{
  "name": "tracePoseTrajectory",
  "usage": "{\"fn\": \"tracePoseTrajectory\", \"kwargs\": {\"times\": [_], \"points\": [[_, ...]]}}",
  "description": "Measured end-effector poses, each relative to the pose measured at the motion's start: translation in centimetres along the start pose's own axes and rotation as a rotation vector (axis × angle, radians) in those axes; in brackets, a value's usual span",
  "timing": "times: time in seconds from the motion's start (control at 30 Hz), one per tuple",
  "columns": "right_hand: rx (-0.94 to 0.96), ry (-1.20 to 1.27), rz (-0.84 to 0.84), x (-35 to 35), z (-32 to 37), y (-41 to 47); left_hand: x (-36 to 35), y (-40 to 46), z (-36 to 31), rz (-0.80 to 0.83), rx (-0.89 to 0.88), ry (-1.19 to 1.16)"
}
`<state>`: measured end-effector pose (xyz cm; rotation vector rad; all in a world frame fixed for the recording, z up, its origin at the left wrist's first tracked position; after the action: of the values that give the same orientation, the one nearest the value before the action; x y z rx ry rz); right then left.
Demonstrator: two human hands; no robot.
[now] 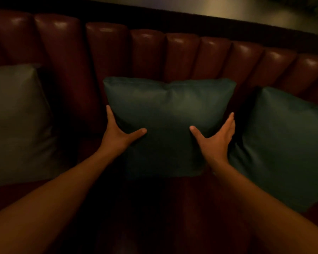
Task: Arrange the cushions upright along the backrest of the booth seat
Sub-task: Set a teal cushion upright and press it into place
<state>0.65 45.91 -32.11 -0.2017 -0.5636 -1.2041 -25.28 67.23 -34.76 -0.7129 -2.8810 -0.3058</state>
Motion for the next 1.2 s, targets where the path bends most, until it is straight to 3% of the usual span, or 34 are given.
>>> {"fn": "tracePoseTrajectory", "kwargs": {"times": [0.17, 0.4, 0.63, 0.8, 0.97, 1.2], "points": [[-0.097, 0.154, 0.184, -2.1, -2.5, 2.5, -0.7, -0.4, 2.5, 0.041, 0.06, 0.002], [-0.129, 0.264, 0.122, -2.2, -5.1, 3.1, -2.5, 0.6, 4.6, 0.171, -0.002, 0.064], [-0.126, 0.375, 0.066, -2.7, -5.1, 2.2, -1.7, 2.2, 4.9, 0.149, -0.051, 0.104], [-0.115, 0.3, 0.033, -4.7, -3.7, 0.2, 1.1, 1.8, 5.9, 0.119, -0.028, 0.103], [-0.002, 0.043, 0.032, -6.9, 0.2, -1.8, 6.4, 1.2, 6.9, 0.005, 0.003, 0.126], [-0.046, 0.021, 0.037, -8.0, 1.5, -2.6, 7.8, 1.3, 7.3, 0.023, 0.031, 0.16]]}}
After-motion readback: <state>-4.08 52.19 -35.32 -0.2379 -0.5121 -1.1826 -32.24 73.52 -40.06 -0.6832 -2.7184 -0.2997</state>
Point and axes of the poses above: each hand's wrist, its own y-axis towards the middle knuckle, its own x-axis out of the back of the hand, z = x × y, the point moved 7 cm from there along y, towards the middle knuckle, and after that the axes turned 8 degrees about -x, right-handed, at the moved point
